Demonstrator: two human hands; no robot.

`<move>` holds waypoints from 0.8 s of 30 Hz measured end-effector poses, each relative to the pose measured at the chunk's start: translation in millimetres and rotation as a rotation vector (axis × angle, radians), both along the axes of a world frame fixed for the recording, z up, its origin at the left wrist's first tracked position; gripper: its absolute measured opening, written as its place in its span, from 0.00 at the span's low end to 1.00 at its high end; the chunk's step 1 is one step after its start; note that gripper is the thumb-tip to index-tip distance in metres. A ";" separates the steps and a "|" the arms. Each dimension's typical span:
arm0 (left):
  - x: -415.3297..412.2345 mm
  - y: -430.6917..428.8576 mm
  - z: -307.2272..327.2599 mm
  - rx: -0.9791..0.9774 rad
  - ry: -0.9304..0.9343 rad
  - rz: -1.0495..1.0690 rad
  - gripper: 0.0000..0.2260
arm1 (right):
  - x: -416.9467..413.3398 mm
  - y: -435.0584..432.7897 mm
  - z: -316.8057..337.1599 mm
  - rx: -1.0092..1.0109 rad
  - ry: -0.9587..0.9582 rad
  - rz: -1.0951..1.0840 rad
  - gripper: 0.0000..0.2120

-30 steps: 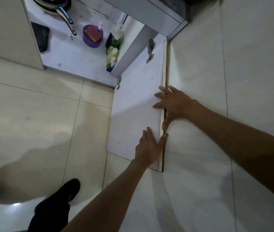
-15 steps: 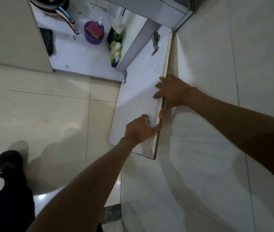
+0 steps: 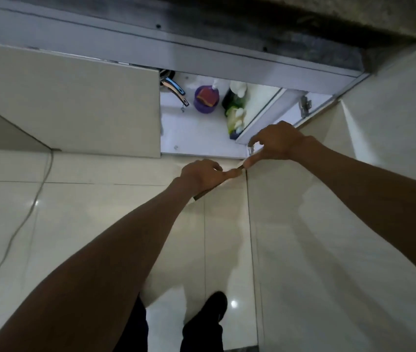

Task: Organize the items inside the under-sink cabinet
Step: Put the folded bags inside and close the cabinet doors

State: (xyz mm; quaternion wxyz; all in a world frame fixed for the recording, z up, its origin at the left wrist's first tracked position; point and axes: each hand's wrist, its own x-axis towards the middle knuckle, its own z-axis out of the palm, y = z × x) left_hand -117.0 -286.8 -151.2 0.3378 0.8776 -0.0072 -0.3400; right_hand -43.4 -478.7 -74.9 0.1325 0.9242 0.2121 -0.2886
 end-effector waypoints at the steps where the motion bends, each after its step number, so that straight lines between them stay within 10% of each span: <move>1: 13.4 11.0 2.6 0.036 -0.047 -0.021 0.33 | 9.5 7.4 -2.5 0.036 -0.036 -0.010 0.57; 10: 97.3 45.2 -0.8 0.314 -1.044 -0.104 0.40 | 55.3 43.6 -31.0 0.218 -0.724 0.111 0.57; 24: 179.9 51.9 29.5 0.784 -1.100 -0.114 0.53 | 107.1 65.0 -66.2 0.336 -1.051 -0.051 0.53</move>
